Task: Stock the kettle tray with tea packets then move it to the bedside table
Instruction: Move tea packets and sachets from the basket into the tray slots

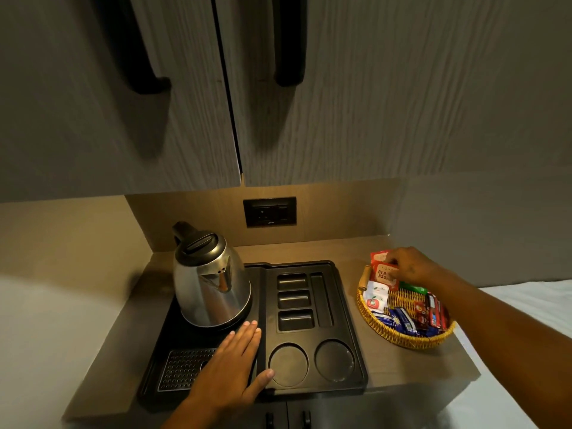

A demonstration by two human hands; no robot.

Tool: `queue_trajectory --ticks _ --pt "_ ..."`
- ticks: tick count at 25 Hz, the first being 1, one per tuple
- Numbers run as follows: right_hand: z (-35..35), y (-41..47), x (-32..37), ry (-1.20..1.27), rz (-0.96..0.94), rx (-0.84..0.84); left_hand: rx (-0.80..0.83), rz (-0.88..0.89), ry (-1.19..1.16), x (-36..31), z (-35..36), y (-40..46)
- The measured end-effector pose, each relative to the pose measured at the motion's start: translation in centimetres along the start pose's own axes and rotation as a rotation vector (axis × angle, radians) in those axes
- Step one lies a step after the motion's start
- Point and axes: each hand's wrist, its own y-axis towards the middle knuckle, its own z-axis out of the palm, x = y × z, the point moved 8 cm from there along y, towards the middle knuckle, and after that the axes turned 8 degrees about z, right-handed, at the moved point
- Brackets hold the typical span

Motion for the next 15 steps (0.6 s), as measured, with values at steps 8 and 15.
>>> queue_trajectory --ticks 8,15 --pt "-8.4 -1.9 6.4 0.106 -0.253 0.049 -0.011 0.007 0.015 -0.3 -0.3 -0.5" --pt "0.9 -0.5 19.9 0.285 -0.334 0.259 -0.017 0.003 0.003 0.0 -0.2 -0.5"
